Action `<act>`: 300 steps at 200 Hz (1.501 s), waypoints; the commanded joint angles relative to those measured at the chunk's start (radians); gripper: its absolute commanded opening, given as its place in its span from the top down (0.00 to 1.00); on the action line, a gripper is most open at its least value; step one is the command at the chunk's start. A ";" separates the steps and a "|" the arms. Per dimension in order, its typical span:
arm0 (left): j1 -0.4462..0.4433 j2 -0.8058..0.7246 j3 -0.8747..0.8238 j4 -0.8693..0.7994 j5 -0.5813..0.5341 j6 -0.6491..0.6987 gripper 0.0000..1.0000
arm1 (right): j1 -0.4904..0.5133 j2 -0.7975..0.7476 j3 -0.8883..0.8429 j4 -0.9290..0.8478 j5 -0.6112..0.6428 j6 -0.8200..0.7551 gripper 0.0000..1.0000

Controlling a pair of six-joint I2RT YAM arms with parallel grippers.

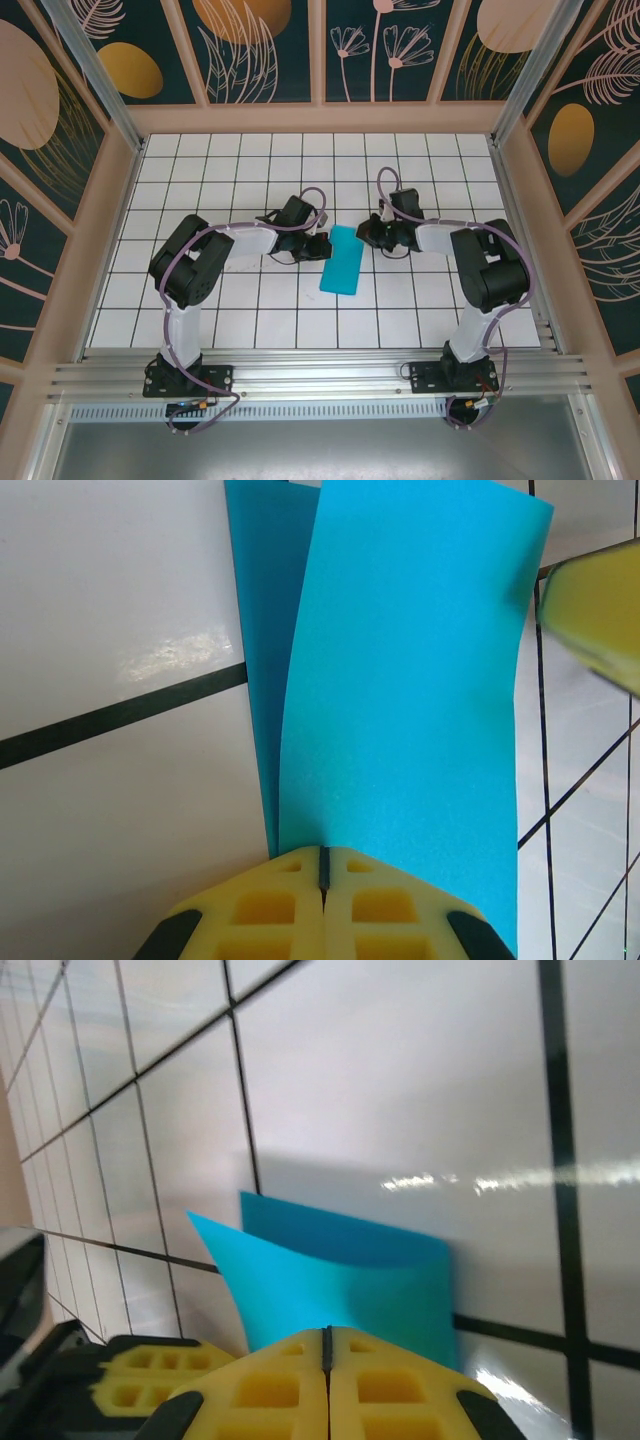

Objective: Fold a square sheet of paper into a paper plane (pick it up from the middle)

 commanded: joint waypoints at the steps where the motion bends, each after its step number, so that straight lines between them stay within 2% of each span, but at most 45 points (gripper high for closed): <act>1: -0.007 0.076 -0.024 -0.103 -0.066 0.027 1.00 | -0.005 0.055 0.027 -0.036 0.034 -0.025 0.92; 44: -0.008 0.073 -0.024 -0.101 -0.066 0.026 1.00 | -0.011 0.118 0.030 -0.035 0.049 -0.011 0.93; 97: -0.009 0.074 -0.026 -0.104 -0.069 0.027 1.00 | -0.026 0.053 0.094 -0.085 0.037 -0.029 0.92; 138: -0.008 0.076 -0.023 -0.104 -0.066 0.026 1.00 | -0.048 0.100 0.101 -0.073 0.008 -0.033 0.92; 178: -0.007 0.076 -0.021 -0.104 -0.063 0.026 1.00 | -0.047 0.163 0.095 -0.087 0.037 -0.024 0.93; 211: -0.008 0.074 -0.021 -0.107 -0.064 0.028 1.00 | -0.044 0.131 0.114 -0.136 0.090 -0.022 0.93; 259: -0.008 0.072 -0.026 -0.109 -0.069 0.027 1.00 | -0.044 0.027 0.150 -0.134 0.024 -0.029 0.92; 278: -0.007 0.073 -0.024 -0.109 -0.069 0.027 1.00 | -0.042 0.043 0.150 -0.106 -0.028 -0.019 0.92; 300: -0.007 0.073 -0.024 -0.109 -0.069 0.028 1.00 | -0.041 0.074 0.140 -0.093 -0.019 -0.009 0.92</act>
